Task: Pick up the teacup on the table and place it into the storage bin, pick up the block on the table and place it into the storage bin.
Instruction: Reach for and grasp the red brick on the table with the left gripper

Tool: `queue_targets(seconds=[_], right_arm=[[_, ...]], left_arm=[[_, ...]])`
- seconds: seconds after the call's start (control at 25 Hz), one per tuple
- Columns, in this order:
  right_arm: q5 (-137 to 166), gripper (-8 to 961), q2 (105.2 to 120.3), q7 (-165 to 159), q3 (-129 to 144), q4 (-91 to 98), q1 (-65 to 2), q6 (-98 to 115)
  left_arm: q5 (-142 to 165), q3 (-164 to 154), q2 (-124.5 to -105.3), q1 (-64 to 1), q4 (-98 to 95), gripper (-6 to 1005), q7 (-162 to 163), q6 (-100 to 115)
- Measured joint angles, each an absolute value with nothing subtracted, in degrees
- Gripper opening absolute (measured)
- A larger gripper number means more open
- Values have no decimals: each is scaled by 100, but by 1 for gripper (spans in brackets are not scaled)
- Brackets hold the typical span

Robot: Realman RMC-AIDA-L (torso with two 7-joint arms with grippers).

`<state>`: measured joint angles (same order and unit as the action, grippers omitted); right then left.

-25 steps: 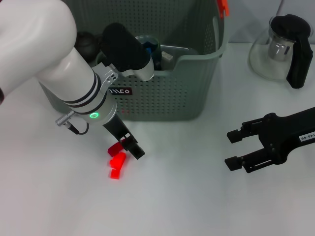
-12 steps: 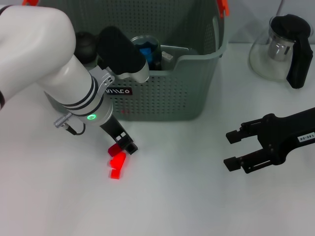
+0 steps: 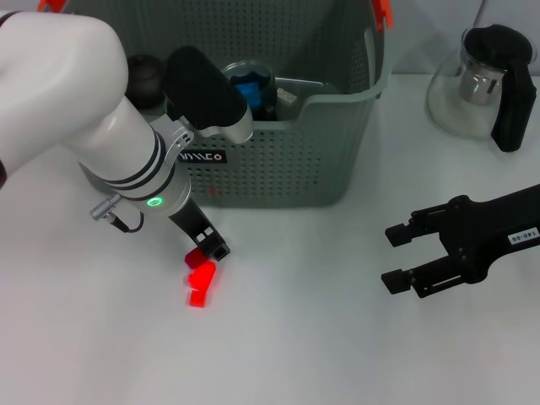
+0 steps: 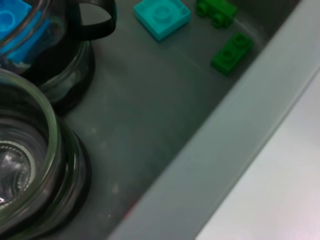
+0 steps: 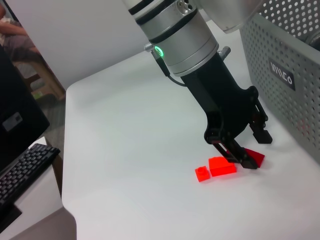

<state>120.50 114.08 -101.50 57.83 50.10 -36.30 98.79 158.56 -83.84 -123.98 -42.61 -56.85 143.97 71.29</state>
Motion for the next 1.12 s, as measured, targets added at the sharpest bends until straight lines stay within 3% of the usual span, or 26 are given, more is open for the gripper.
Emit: queue_targets(seconds=[0.2, 0.56, 1.12], right_arm=[[12050, 838, 11409, -10150, 5783, 5000, -3630, 9878], [12050, 838, 11418, -10151, 5783, 5000, -3628, 9878], [12049, 837, 11417, -10151, 5782, 5002, -3599, 9879]], left_arm=[[15856, -8384, -12414, -4255, -5677, 484, 14377, 7173], [15838, -8410, -12428, -4234, -5677, 454, 14347, 7189], [15815, -8425, -12436, -4228, -5715, 325, 14339, 7203]])
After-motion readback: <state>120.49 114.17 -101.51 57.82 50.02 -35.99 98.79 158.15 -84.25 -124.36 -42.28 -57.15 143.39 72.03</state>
